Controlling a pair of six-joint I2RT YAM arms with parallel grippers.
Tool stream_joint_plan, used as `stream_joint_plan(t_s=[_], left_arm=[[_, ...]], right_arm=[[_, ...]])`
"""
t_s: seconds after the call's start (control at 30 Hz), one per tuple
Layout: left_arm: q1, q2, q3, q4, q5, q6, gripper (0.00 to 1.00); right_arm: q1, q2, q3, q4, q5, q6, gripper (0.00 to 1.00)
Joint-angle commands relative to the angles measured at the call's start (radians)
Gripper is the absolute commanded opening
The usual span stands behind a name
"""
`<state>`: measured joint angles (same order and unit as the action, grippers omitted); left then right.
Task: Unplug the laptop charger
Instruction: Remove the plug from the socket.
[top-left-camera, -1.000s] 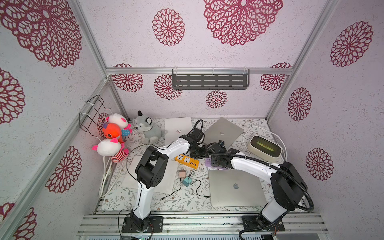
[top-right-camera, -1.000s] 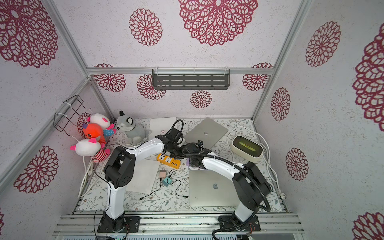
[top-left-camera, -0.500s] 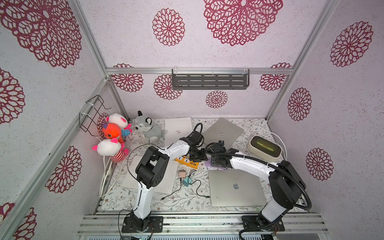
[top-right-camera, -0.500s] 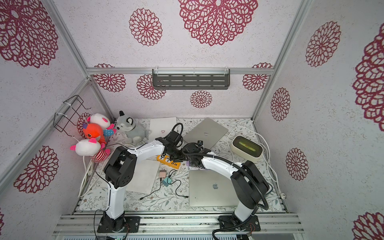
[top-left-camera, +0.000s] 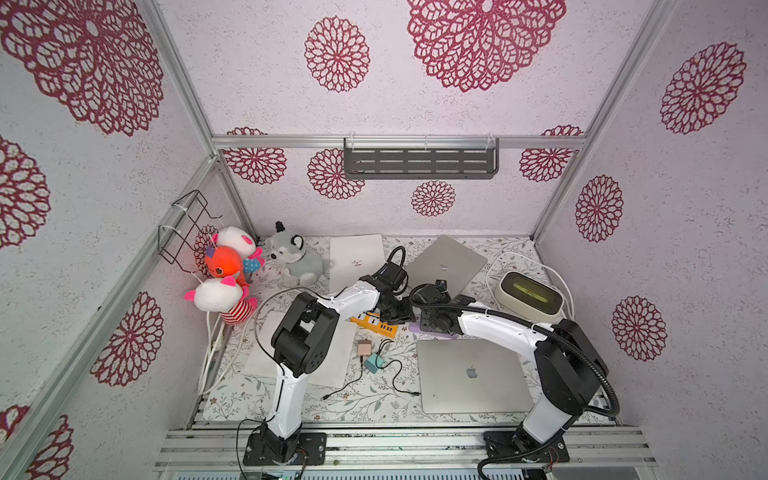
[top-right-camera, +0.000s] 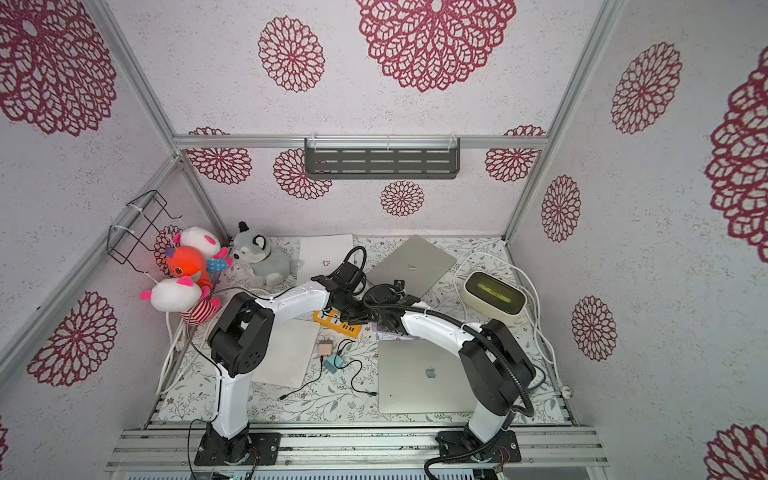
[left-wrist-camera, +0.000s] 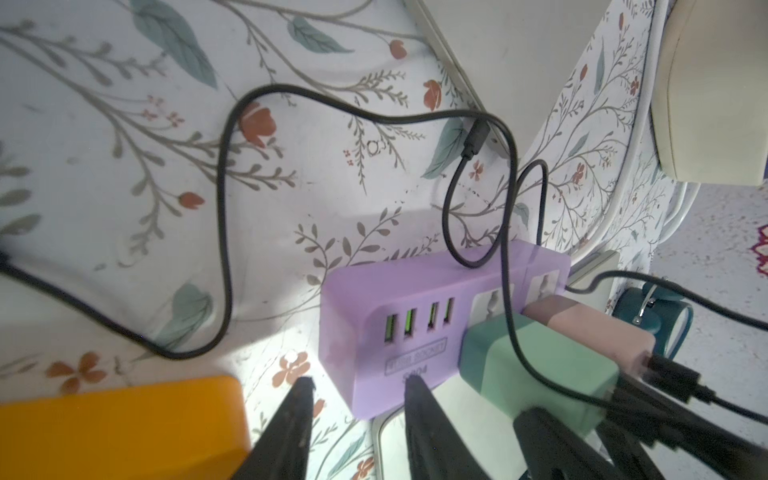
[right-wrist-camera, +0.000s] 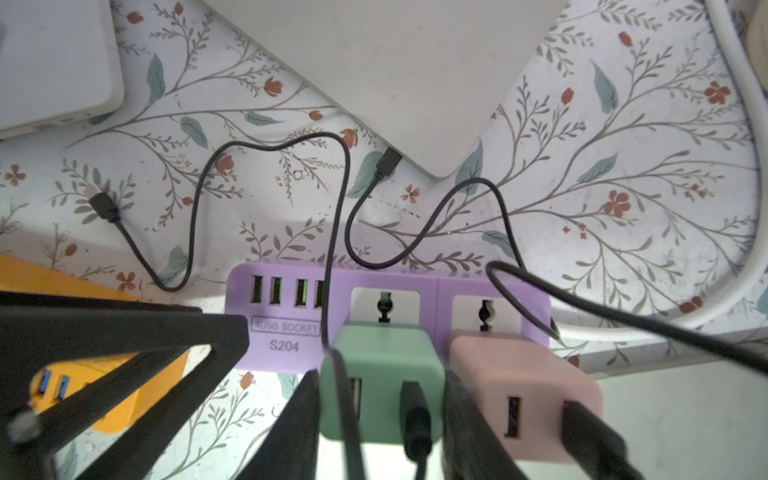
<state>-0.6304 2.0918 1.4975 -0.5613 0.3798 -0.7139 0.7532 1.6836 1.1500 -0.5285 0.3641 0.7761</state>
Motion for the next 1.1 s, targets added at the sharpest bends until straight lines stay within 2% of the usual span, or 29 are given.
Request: stream_joint_plan(t_s=[0.0, 0.57, 0.67, 0.87, 1.07], left_arm=[[-0.010, 0.026, 0.004, 0.017, 0.006, -0.016, 0.37], [-0.015, 0.059, 0.020, -0.011, -0.013, -0.019, 0.30], [-0.017, 0.063, 0.019, -0.011, -0.013, -0.018, 0.29], [-0.017, 0.064, 0.020, -0.012, -0.012, -0.018, 0.28], [-0.016, 0.065, 0.021, -0.012, -0.009, -0.017, 0.28]], right_arm=[[-0.005, 0.003, 0.022, -0.015, 0.009, -0.026, 0.36], [0.011, 0.053, 0.059, -0.026, -0.017, -0.047, 0.34], [0.008, 0.040, 0.054, -0.031, -0.016, -0.048, 0.34], [-0.014, -0.028, -0.019, 0.066, -0.090, -0.005, 0.34], [-0.008, 0.012, 0.025, 0.009, -0.058, -0.030, 0.34]])
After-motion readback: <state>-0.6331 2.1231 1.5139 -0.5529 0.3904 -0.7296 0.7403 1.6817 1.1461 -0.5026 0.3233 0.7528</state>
